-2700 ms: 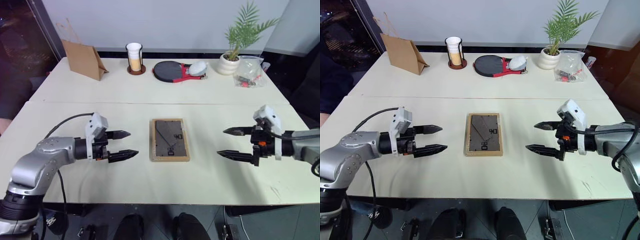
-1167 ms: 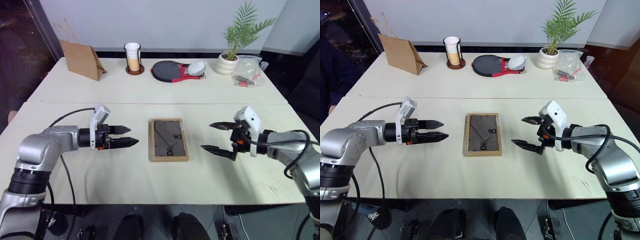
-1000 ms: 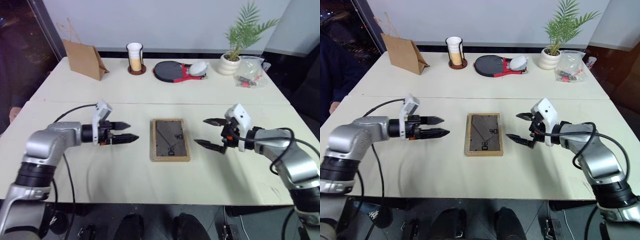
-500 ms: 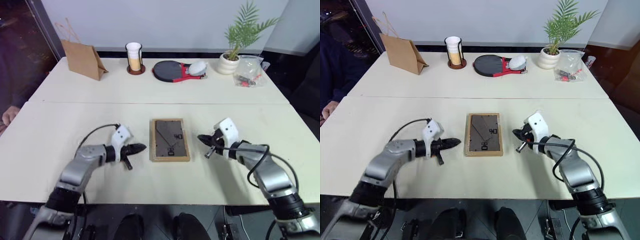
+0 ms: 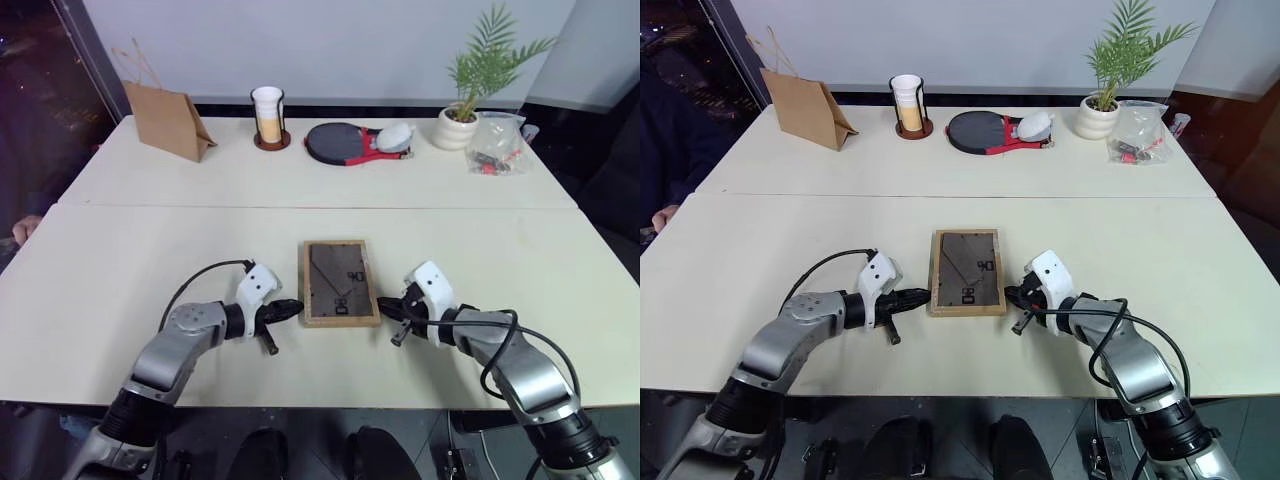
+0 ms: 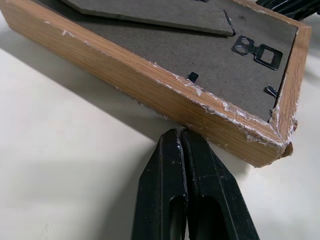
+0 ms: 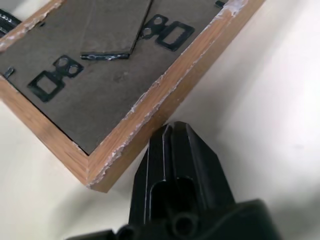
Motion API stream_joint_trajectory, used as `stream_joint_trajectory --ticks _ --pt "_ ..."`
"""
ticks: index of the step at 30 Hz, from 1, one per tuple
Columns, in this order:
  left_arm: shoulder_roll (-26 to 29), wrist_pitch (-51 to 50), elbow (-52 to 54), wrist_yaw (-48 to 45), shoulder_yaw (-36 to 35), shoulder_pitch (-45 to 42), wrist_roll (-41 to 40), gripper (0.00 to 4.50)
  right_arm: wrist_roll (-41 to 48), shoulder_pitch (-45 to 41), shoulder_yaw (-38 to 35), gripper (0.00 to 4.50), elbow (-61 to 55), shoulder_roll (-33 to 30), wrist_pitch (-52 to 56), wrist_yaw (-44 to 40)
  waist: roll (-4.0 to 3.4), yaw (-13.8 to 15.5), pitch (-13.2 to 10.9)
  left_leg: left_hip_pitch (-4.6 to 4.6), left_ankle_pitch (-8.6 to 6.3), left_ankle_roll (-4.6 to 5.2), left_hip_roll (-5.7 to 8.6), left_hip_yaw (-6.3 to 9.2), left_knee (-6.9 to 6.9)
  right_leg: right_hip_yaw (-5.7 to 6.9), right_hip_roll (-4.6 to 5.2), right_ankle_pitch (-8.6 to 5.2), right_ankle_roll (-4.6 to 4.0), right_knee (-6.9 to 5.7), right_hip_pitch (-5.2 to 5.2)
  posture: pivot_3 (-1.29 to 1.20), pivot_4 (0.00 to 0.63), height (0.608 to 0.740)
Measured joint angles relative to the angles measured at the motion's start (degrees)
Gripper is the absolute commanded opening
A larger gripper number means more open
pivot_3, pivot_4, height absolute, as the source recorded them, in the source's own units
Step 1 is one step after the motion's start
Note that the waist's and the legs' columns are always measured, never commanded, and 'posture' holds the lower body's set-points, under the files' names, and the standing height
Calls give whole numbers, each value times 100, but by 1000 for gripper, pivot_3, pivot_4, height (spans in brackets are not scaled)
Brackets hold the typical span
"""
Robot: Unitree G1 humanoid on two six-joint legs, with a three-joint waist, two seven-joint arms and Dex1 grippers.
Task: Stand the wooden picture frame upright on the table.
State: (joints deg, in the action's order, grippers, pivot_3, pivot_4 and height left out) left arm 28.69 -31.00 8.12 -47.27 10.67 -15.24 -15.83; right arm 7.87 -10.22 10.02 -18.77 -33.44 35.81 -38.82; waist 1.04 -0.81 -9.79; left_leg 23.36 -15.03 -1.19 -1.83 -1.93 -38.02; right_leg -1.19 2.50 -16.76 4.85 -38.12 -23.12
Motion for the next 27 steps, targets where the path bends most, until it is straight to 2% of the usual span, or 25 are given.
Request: stream_joint_trajectory --ticks 8,12,15,19,22,27 --pt "330 -102 215 -187 -72 163 -101 70 75 55 126 0 -237 -81 152 -207 0 3 0 0 0 0 0 -1 0 0 1 0 -1 1 0 0 150 740" --pt "447 -275 207 -320 -160 158 -290 70 29 66 116 0 -238 -340 31 -278 0 9 0 1 0 0 1 0 0 1 2 -1 -1 2 0 0 150 740" --pt "590 -881 95 -472 -579 51 -795 907 57 123 -174 0 -235 -746 -8 -451 1 14 -1 2 0 0 2 0 0 7 2 -1 -1 3 -1 0 150 740" --pt "705 -2349 51 -584 -1252 -430 -1872 2978 60 115 -499 0 -282 -1232 -223 -667 1 10 -1 2 0 0 2 1 -1 8 0 -1 1 3 0 0 150 740" --pt "520 -3621 -179 -314 -1661 -884 -2559 4461 -45 110 -476 0 -344 -1450 -533 -809 2 5 -1 2 0 0 2 4 -1 9 -3 -2 3 3 0 0 150 740" --pt "-283 -5531 -1174 779 -2447 -1829 -2834 4461 -210 42 -263 0 -231 -1448 -847 -893 6 0 0 2 0 0 9 6 -4 9 -5 -1 4 1 1 0 150 740"
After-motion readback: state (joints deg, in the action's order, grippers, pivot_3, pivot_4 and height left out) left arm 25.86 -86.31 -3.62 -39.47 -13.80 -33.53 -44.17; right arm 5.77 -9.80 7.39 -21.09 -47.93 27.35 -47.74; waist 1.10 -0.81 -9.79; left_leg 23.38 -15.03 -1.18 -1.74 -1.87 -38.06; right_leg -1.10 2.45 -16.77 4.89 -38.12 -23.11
